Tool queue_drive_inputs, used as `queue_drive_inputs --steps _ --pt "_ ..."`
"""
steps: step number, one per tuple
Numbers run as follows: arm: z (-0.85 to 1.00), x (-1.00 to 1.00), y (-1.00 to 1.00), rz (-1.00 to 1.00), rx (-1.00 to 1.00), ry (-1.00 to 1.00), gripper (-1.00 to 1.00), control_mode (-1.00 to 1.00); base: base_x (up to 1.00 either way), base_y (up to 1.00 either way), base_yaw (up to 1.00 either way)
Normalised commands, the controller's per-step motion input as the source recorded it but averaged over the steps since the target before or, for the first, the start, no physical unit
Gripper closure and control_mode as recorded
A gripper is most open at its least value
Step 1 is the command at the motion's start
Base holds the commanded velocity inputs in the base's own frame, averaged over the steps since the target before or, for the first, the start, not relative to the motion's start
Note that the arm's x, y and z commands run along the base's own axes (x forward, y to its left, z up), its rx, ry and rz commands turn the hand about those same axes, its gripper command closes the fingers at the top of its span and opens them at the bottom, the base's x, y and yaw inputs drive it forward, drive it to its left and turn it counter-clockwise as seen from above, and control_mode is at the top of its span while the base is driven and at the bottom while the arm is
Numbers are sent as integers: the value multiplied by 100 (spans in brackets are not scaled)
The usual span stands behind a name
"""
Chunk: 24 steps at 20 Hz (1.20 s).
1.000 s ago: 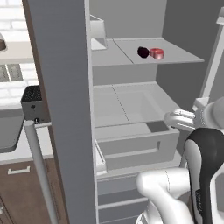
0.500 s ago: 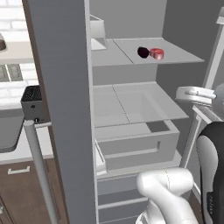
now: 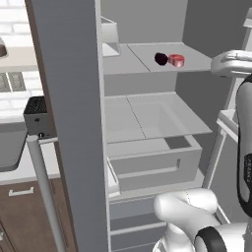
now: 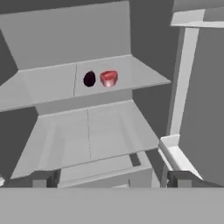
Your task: Place one eggplant and one steak in each tupperware on the nearby counter, to pack two identical lunches.
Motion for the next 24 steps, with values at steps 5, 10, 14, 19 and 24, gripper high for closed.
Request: queue_drive_inputs --steps 5,10,14,19,24 --pt "-22 22 -5 3 -1 0 -100 -100 0 0 0" --pt "-26 97 -20 0 0 0 -100 -100 0 0 0" --pt "-36 100 -10 0 -1 0 -100 -100 0 0 0" --pt "-57 100 -1 0 -3 0 -100 -100 0 0 0" --pt "-22 100 -18 0 0 0 -100 -100 0 0 0"
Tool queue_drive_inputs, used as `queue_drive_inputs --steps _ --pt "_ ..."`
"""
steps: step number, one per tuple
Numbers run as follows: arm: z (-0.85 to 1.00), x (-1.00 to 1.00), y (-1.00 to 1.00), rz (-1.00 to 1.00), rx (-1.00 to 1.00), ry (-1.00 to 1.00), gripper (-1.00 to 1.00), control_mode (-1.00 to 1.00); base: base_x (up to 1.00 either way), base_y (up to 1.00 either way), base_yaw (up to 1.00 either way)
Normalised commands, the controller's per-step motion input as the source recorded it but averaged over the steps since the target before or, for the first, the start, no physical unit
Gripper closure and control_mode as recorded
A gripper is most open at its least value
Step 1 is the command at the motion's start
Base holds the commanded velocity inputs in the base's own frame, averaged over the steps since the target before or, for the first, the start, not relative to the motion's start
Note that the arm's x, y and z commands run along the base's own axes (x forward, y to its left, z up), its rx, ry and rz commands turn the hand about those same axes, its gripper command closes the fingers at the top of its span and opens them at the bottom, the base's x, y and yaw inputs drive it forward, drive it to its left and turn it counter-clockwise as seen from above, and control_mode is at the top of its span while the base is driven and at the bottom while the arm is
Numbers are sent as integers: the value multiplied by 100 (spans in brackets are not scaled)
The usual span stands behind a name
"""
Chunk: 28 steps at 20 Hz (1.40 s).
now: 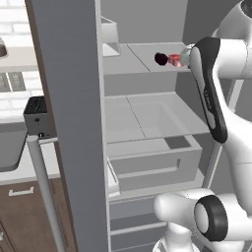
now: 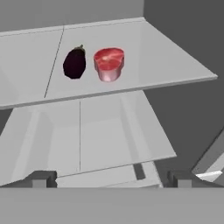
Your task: Place one eggplant and one steak in each tupperware on the nearby counter, to pack two identical lunches.
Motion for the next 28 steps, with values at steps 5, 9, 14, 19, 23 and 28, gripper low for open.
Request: queue_drive_inputs --steps 5,9,14,19,23,28 --pt "-4 100 -27 0 1 0 -100 -100 0 0 0" --pt "-3 100 0 0 0 4 -100 -100 0 0 0" --pt "-19 80 -1 0 0 4 -100 -100 0 0 0" --pt "-18 75 -4 0 0 1 -100 -100 0 0 0" --pt "-11 52 -7 1 0 0 -100 -100 0 0 0" --pt "-13 9 -8 2 0 0 -100 -100 0 0 0"
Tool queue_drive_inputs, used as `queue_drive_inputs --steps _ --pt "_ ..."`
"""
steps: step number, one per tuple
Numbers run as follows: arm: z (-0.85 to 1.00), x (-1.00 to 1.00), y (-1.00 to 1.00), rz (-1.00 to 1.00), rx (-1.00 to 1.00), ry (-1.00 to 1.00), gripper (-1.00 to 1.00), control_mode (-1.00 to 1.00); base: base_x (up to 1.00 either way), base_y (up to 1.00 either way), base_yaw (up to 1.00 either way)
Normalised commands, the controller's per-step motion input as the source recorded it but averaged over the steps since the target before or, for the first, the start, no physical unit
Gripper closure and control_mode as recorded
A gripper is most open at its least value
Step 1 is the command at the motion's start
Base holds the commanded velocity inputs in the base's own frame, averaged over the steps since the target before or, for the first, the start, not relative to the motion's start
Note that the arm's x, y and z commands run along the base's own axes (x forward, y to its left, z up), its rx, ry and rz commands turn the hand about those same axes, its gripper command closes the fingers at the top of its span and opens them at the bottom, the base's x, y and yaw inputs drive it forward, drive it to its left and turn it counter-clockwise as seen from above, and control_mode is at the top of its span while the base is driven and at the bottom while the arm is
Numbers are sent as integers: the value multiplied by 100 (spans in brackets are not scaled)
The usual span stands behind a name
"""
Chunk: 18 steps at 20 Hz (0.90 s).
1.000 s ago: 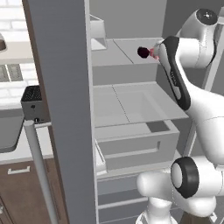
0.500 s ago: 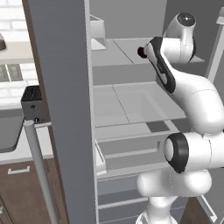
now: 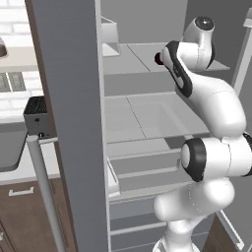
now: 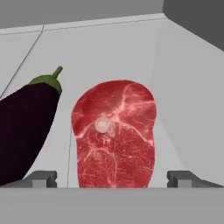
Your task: Place one eggplant and one steak in each tupperware on the nearby counter, to pack two identical lunches.
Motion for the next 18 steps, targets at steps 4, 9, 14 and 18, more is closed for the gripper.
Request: queue_drive_inputs --steps 4,9,14,18 --pt "-18 15 -1 2 0 0 100 -100 0 0 0" --pt "-9 8 0 1 0 0 100 -100 0 0 0" --pt "0 -7 0 0 0 0 100 -100 0 0 0" --pt "-1 -94 0 0 0 0 100 -100 0 0 0"
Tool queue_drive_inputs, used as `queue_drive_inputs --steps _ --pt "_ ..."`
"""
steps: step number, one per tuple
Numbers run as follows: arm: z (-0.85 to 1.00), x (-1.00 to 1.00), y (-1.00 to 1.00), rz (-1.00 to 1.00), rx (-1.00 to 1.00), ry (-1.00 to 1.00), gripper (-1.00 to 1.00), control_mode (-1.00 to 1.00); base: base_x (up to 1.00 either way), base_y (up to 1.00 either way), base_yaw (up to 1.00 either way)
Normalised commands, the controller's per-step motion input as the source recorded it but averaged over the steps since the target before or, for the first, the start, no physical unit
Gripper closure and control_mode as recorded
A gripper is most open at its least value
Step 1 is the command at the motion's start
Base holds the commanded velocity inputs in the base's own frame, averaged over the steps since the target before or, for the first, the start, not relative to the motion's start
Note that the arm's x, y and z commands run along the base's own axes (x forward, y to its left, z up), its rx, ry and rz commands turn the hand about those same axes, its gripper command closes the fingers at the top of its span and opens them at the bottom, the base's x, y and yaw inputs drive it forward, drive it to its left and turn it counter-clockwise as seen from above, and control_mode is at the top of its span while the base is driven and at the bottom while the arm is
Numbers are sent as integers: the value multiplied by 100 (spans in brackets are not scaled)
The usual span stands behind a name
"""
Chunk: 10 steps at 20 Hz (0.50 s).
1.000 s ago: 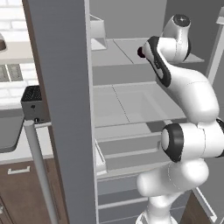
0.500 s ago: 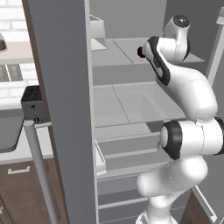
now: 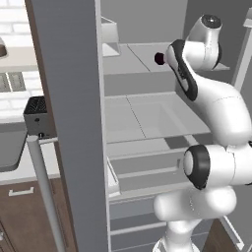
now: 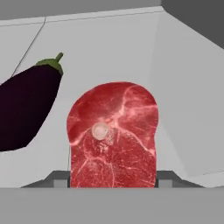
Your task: Place one eggplant and one steak in each tupperware on the nearby counter, to pack two identical lunches.
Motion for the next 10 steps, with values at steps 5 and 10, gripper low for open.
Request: queue_drive_inputs --steps 5,10 --pt "-4 -100 9 1 0 -11 100 -100 0 0 0" --pt "20 -100 19 3 0 -12 100 -100 0 0 0"
